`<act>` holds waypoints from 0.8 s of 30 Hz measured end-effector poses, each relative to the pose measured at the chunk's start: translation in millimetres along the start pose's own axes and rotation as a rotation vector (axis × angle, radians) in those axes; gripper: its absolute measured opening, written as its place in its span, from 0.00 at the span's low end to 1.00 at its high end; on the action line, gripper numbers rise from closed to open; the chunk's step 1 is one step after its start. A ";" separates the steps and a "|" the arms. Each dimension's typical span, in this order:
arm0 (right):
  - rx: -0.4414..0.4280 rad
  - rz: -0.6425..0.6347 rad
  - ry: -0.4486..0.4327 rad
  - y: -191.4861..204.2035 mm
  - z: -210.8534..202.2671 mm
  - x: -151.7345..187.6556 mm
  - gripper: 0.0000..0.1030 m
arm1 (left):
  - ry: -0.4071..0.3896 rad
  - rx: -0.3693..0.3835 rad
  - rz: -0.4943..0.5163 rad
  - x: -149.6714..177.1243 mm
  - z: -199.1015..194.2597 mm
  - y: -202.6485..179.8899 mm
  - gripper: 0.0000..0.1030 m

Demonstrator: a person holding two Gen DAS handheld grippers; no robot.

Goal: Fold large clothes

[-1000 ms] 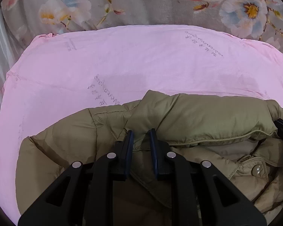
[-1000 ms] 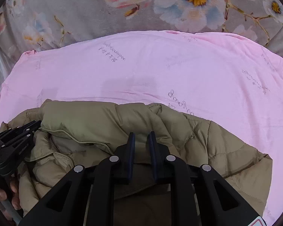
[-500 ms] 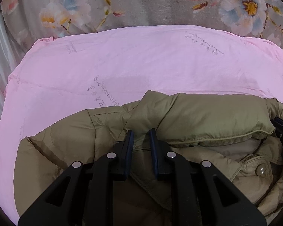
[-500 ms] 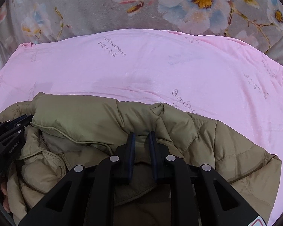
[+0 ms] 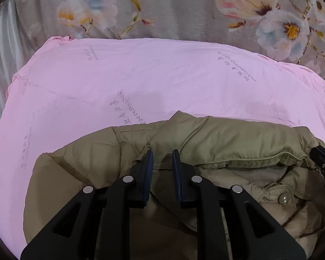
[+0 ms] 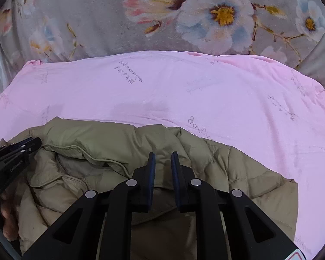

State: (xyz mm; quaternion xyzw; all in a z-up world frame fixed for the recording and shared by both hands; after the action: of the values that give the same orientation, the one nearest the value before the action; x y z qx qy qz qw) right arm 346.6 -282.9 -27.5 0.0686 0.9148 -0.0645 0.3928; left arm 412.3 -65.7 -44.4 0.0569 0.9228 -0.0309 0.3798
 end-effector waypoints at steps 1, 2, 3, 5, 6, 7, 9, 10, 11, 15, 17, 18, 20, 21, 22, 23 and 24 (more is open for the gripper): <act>0.005 -0.003 0.028 -1.5 5.3 3.4 0.14 | 0.020 -0.003 0.004 2.2 4.1 -1.1 0.17; 0.000 -0.002 0.063 -2.0 12.4 8.6 0.14 | 0.024 -0.013 0.016 3.5 5.7 -2.9 0.17; -0.009 0.002 0.075 -2.1 16.6 11.8 0.14 | 0.024 -0.021 0.026 4.7 6.8 -4.6 0.17; -0.013 0.008 0.078 -2.4 19.6 13.0 0.14 | 0.023 -0.044 0.047 6.7 9.1 -7.7 0.17; -0.007 0.003 0.079 -1.5 20.5 13.2 0.14 | 0.022 -0.054 0.054 7.8 9.6 -8.9 0.17; 0.011 -0.013 0.080 0.7 21.3 13.2 0.14 | 0.021 -0.062 0.061 8.5 9.7 -10.0 0.17; 0.045 -0.044 0.079 4.8 21.2 13.6 0.15 | 0.019 -0.083 0.075 9.4 9.5 -11.8 0.17; 0.057 -0.054 0.079 5.3 20.8 13.8 0.15 | 0.017 -0.094 0.081 10.0 8.5 -12.2 0.17; 0.071 -0.064 0.081 6.2 19.2 14.3 0.15 | 0.017 -0.101 0.084 10.8 6.8 -12.2 0.17; 0.072 -0.036 0.070 7.0 -11.0 20.8 0.18 | 0.009 -0.150 0.077 20.7 -15.6 -3.9 0.24; 0.046 -0.025 0.059 7.6 -32.2 28.3 0.26 | -0.007 -0.140 0.068 28.3 -33.1 -0.7 0.26; 0.036 -0.026 0.053 8.6 -41.3 31.7 0.27 | -0.006 -0.145 0.064 33.9 -43.3 2.4 0.26; 0.017 -0.041 0.037 10.9 -68.7 44.6 0.39 | 0.007 -0.111 0.054 46.0 -61.4 7.4 0.26; 0.012 -0.059 0.030 11.1 -85.9 54.2 0.43 | 0.017 -0.085 0.047 55.8 -75.4 13.1 0.34; 0.009 -0.075 0.020 10.3 -100.8 63.3 0.52 | 0.023 -0.071 0.042 62.2 -83.2 16.5 0.40; 0.005 -0.093 0.006 7.4 -119.7 76.1 0.60 | 0.028 -0.042 0.031 73.8 -97.8 24.7 0.52; 0.005 -0.107 -0.001 3.6 -133.9 87.0 0.62 | 0.030 -0.019 0.026 84.2 -109.5 31.3 0.59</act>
State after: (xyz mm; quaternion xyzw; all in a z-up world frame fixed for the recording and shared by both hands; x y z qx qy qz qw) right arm 192.8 -249.9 0.4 0.0208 0.9167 -0.0878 0.3892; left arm 280.6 -16.9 -26.5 0.0656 0.9278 -0.0165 0.3669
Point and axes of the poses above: each gripper's, at about its wrist camera, not at the fingertips, and z roughly the way its jaws point, y to its left, x to its underside, the point moved 6 cm from there along z, roughly the way its jaws point
